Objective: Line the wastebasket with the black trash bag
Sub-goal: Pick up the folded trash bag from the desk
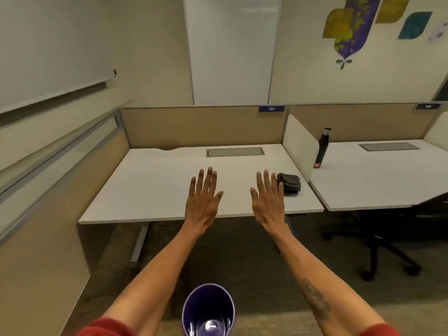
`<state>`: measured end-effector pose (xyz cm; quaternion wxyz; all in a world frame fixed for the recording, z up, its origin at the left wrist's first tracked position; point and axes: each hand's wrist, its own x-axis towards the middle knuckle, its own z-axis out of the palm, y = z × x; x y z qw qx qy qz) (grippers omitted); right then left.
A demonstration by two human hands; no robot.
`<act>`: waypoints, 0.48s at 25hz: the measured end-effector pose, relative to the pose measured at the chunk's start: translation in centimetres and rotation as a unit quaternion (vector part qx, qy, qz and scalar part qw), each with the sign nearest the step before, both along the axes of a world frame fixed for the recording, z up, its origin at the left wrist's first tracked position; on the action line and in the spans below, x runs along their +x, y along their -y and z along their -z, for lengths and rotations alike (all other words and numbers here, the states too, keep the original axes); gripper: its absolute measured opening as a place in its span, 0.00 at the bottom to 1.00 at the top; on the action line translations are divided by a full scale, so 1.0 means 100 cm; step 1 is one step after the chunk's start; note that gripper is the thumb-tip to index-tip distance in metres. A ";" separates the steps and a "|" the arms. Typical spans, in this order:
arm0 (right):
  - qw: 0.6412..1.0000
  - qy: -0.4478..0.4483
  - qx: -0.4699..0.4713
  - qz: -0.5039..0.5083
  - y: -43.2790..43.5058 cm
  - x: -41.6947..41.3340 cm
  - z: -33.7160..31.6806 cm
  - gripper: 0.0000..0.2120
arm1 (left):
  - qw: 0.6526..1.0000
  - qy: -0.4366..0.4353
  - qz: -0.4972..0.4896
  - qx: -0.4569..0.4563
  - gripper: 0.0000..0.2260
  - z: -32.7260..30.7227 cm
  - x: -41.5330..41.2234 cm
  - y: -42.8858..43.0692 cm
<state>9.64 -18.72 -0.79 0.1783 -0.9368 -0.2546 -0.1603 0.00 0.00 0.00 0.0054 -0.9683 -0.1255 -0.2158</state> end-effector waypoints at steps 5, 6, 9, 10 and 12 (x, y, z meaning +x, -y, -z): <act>0.997 -0.060 -0.039 0.031 0.020 0.007 0.012 0.29 | 1.000 -0.007 -0.001 0.000 0.30 0.003 0.005 0.004; 0.996 -0.071 -0.045 0.039 0.023 0.009 0.013 0.28 | 1.000 -0.004 0.004 -0.001 0.30 -0.001 0.008 0.005; 0.991 -0.108 -0.055 0.057 0.029 0.015 0.015 0.28 | 1.000 0.017 0.016 -0.003 0.29 -0.009 0.015 0.000; 0.989 -0.119 -0.059 0.063 0.031 0.017 0.016 0.28 | 0.999 0.025 0.021 -0.002 0.29 -0.011 0.016 -0.003; 0.985 -0.139 -0.065 0.075 0.032 0.022 0.014 0.28 | 0.999 0.029 0.031 -0.006 0.29 -0.017 0.020 -0.010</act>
